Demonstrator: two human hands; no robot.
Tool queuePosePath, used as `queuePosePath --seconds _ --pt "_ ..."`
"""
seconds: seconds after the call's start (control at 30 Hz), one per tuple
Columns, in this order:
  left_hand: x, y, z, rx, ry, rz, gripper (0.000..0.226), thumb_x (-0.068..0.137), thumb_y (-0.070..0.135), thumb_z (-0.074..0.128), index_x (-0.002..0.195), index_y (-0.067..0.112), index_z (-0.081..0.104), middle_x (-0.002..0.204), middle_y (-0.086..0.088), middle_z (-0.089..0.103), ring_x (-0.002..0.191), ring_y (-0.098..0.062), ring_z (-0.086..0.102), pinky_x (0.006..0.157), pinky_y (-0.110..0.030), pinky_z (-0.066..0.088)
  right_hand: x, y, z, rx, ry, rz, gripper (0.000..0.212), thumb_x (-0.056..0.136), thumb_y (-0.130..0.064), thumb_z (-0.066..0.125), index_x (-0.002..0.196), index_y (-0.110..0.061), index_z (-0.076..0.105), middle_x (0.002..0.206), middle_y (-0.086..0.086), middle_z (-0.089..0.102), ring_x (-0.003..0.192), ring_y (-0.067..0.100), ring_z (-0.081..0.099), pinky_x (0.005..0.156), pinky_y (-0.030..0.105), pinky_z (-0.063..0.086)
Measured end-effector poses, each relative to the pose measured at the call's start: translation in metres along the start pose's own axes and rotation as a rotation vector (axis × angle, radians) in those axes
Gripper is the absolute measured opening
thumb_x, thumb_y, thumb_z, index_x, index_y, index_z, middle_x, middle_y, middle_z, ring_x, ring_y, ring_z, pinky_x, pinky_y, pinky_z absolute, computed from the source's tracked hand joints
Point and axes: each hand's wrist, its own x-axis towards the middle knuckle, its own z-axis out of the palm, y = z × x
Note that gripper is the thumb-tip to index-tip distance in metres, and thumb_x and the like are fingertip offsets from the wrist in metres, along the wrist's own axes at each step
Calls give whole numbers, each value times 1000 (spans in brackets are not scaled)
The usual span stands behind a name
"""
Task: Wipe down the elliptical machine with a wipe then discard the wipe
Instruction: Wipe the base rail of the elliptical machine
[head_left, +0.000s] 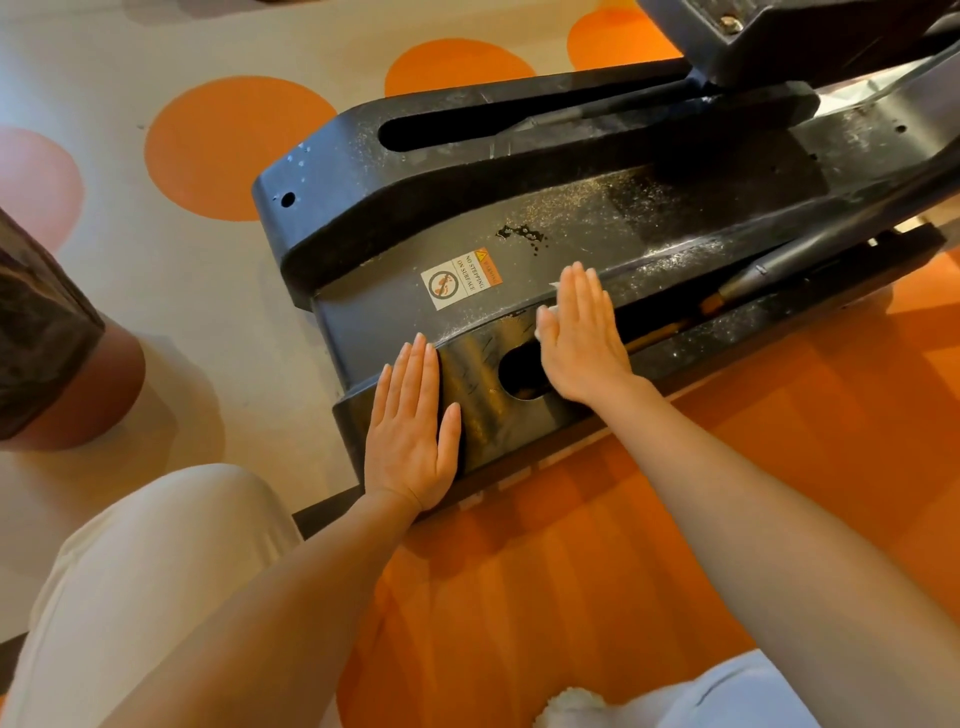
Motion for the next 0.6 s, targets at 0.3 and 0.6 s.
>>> queuePosePath --seconds 0.3,0.6 --pt "1 -1 0 -4 4 11 69 102 56 11 158 18 9 165 4 1 152 -11 -3 124 -34 -1 5 14 -2 -5 8 -53 61 106 -36 10 154 -5 -11 162 9 -17 149 19 -18 122 37 -7" --pt "-1 -1 0 -9 16 13 67 102 55 12 158 19 8 165 5 1 152 -9 -4 124 -31 -3 7 6 6 -35 12 61 63 106 -38 10 152 -3 -13 161 13 -20 148 23 -19 121 38 -11"
